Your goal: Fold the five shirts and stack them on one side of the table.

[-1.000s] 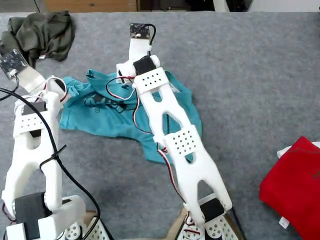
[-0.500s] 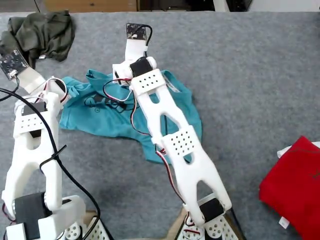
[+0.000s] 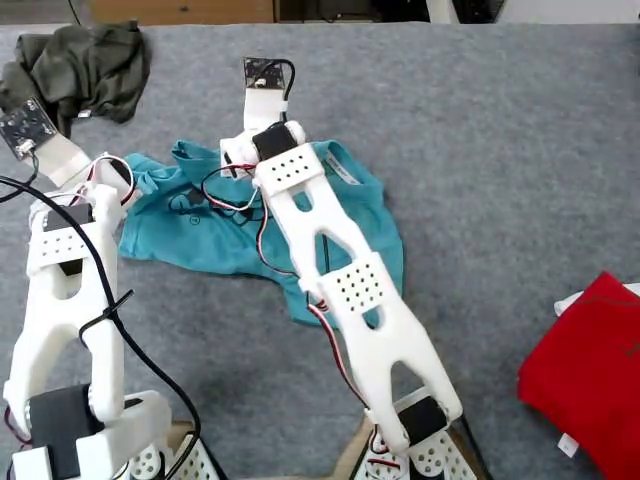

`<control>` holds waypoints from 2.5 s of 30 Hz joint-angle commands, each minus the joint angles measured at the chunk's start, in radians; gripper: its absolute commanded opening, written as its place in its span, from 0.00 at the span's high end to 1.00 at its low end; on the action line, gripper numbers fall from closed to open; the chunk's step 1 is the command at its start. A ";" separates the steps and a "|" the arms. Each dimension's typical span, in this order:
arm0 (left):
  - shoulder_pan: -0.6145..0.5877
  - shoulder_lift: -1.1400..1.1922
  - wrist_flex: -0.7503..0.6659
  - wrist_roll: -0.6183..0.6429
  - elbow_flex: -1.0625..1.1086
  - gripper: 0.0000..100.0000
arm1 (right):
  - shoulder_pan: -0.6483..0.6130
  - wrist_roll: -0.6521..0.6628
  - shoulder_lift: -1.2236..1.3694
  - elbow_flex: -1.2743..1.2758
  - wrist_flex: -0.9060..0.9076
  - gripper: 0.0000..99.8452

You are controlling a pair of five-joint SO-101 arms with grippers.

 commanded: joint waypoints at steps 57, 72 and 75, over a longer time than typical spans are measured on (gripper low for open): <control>0.092 -0.209 0.566 -0.008 -0.552 0.98 | 0.372 0.097 -0.728 -0.357 0.440 0.99; 0.091 -0.214 1.060 0.000 -1.073 0.98 | 0.458 0.100 -1.153 -0.358 0.489 0.99; 0.091 -0.214 1.181 -0.003 -1.249 0.98 | 0.464 0.098 -1.251 -0.349 0.489 0.99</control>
